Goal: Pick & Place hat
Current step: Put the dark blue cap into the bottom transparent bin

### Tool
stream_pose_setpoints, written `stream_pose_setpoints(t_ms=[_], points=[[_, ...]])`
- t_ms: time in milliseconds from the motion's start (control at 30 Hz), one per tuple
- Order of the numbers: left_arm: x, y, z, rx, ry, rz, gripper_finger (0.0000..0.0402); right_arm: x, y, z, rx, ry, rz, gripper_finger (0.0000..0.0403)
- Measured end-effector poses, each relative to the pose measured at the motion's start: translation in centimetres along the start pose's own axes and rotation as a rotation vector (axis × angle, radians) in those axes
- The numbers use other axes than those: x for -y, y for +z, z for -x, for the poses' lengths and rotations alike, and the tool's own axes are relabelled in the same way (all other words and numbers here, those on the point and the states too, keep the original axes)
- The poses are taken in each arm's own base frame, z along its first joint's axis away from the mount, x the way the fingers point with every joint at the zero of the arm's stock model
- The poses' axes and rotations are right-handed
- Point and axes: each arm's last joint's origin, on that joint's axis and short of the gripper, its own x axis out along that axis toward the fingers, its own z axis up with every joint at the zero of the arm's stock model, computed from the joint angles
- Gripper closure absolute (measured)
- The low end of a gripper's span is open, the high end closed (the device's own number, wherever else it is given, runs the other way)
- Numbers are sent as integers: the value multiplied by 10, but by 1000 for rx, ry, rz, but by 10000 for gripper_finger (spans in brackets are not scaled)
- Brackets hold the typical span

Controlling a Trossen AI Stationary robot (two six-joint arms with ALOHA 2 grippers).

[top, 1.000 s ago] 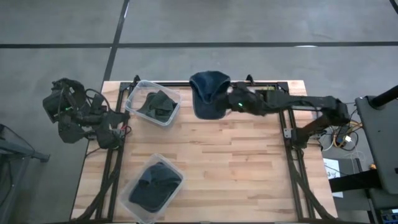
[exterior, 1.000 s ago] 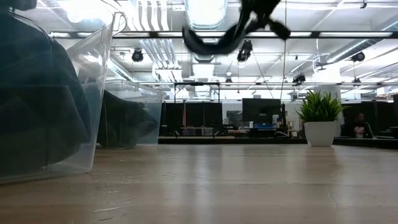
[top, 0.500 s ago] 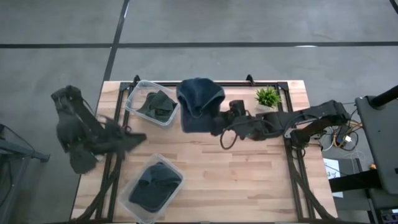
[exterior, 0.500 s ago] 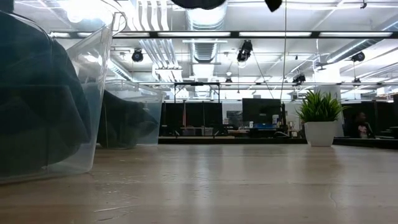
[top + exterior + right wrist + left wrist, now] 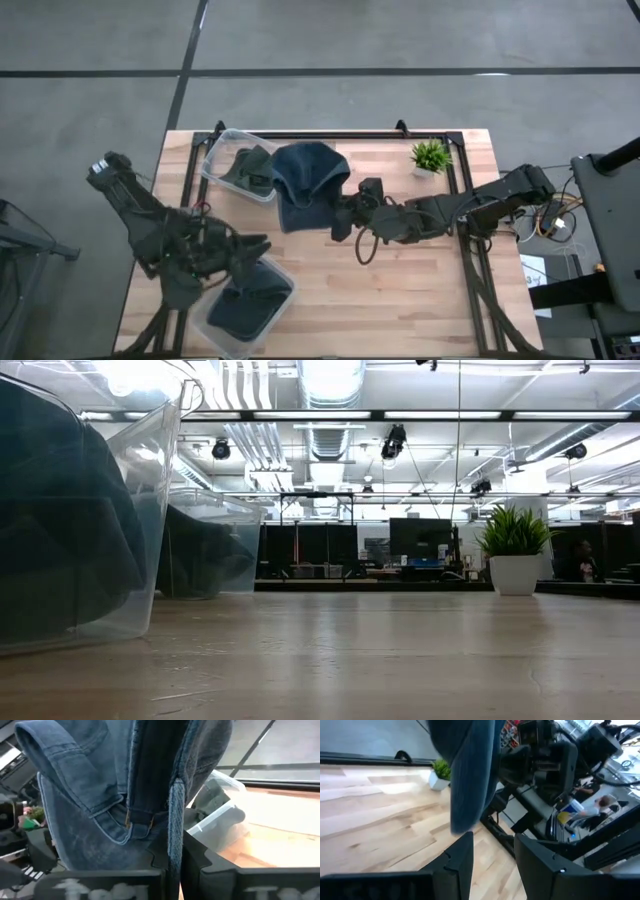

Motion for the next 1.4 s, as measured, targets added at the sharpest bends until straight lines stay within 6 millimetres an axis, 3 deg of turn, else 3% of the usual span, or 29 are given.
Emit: stream_pose_setpoints(t_ms=[167,433,1067,1400], points=[[11,-2,-24,-17,-25,-81,266,1,-2,0,13,-20,11,390],[11,4,-41,25,18,-127,266,1,0,1,24,-25,31,390],[-3,17,-48,68,112,-201,266,1,6,5,43,-28,46,390],[5,27,-41,57,78,-195,266,5,7,8,16,-45,62,390]])
